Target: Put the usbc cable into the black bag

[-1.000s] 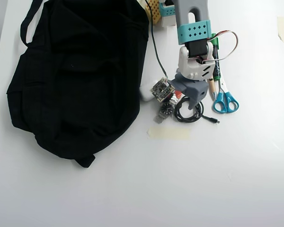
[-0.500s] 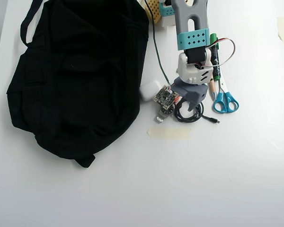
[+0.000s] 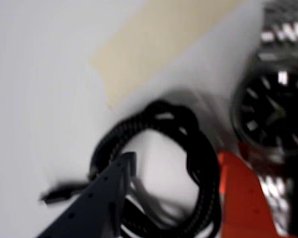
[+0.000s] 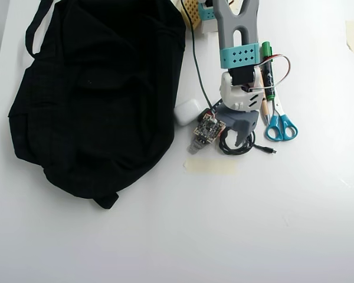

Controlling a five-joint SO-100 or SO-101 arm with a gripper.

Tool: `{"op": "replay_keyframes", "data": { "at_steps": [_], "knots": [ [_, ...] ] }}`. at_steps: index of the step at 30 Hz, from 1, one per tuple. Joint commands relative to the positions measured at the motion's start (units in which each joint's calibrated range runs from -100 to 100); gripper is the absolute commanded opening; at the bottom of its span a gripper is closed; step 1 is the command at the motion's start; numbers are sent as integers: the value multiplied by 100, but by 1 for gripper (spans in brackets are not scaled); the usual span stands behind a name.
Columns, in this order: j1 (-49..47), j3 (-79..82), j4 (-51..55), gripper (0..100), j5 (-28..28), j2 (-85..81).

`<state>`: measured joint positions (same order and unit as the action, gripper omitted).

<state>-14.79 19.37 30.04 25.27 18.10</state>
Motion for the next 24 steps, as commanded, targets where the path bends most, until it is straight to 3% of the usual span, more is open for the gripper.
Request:
{"op": "replay_keyframes", "data": {
  "at_steps": [1,6,12,24],
  "knots": [
    [-10,-50,-248,22,-26,248],
    [-32,-50,-385,22,-26,373],
    [-17,-59,-411,14,-47,340],
    [58,-41,-876,12,-1416,356]
  ]
}}
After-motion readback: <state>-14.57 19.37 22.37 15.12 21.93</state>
